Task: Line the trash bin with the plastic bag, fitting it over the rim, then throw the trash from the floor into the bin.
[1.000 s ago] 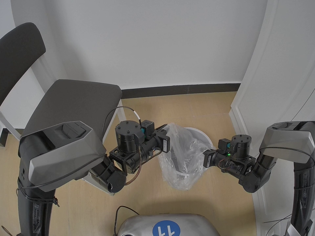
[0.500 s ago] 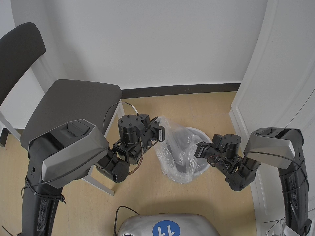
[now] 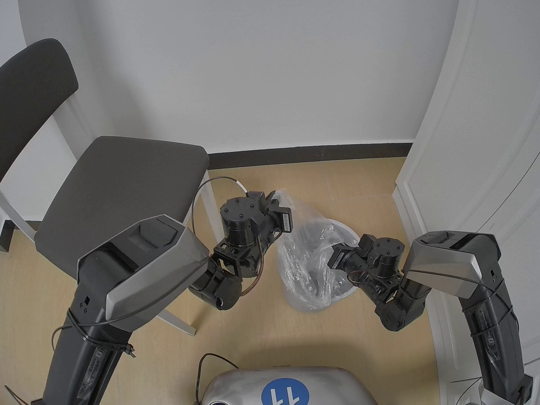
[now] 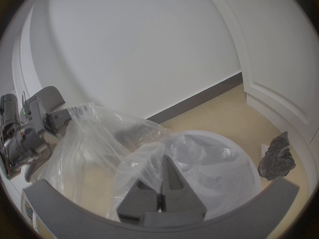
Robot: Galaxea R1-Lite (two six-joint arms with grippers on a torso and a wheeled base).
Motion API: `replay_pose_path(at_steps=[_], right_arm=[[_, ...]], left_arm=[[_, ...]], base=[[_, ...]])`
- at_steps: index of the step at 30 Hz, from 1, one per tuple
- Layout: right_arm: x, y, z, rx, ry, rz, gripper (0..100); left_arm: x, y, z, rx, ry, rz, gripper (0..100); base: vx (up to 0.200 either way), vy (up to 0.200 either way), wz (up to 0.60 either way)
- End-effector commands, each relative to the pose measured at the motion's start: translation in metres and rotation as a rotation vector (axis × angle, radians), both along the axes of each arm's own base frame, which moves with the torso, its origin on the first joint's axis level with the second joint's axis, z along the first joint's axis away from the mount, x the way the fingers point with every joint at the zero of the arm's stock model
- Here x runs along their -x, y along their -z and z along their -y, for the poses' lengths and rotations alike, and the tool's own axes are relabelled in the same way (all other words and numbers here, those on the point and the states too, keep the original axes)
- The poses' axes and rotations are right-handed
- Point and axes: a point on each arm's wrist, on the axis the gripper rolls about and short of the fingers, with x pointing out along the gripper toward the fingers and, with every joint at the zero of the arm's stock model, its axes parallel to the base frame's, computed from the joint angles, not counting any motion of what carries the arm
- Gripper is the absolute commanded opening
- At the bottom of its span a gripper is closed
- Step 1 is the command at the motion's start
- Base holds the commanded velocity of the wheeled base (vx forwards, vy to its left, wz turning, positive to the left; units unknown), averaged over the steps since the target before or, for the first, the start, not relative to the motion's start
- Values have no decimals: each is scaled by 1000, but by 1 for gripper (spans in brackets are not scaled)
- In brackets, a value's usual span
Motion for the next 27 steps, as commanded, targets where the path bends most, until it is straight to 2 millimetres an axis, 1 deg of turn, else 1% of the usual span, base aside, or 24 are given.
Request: replay_pose_path(at_steps=[1, 3, 6, 8, 9, 10, 12, 14, 18, 22, 24, 27], right_arm=[[-3, 3, 5, -12, 8, 6, 0], [-5, 2, 9, -25, 17, 6, 0], [-9, -1, 10, -49, 25, 19, 0], [-17, -6, 14, -72, 46, 42, 0], [-17, -6, 15, -73, 46, 43, 0], [-20, -8, 20, -75, 60, 51, 0], [-22, -8, 24, -77, 64, 52, 0], [-25, -10, 30, -81, 75, 61, 0], [-25, -10, 30, -105, 75, 49, 0], [-23, -4, 28, -104, 69, 35, 0], [-21, 1, 25, -98, 61, 20, 0], [-17, 3, 23, -92, 54, 6, 0]], left_arm=[[1, 27, 9, -16, 16, -25, 0], [1, 34, 13, -8, 20, -11, 0], [-1, 39, 16, 0, 23, 4, 0], [-4, 43, 18, 6, 23, 12, 0], [-4, 44, 18, 6, 23, 12, 0], [-6, 47, 19, 9, 22, 13, 0], [-7, 51, 19, 8, 22, 12, 0], [-9, 60, 22, 6, 23, 9, 0], [-11, 72, 23, 2, 23, 3, 0], [-11, 74, 21, -8, 18, -9, 0], [-10, 76, 19, -22, 17, -26, 0], [-2, 80, 15, -58, 20, -73, 0]], base=[[0, 0, 0], [0, 0, 0], [0, 0, 0], [0, 0, 0], [0, 0, 0], [0, 0, 0], [0, 0, 0], [0, 0, 0], [0, 0, 0], [0, 0, 0], [0, 0, 0], [0, 0, 0]])
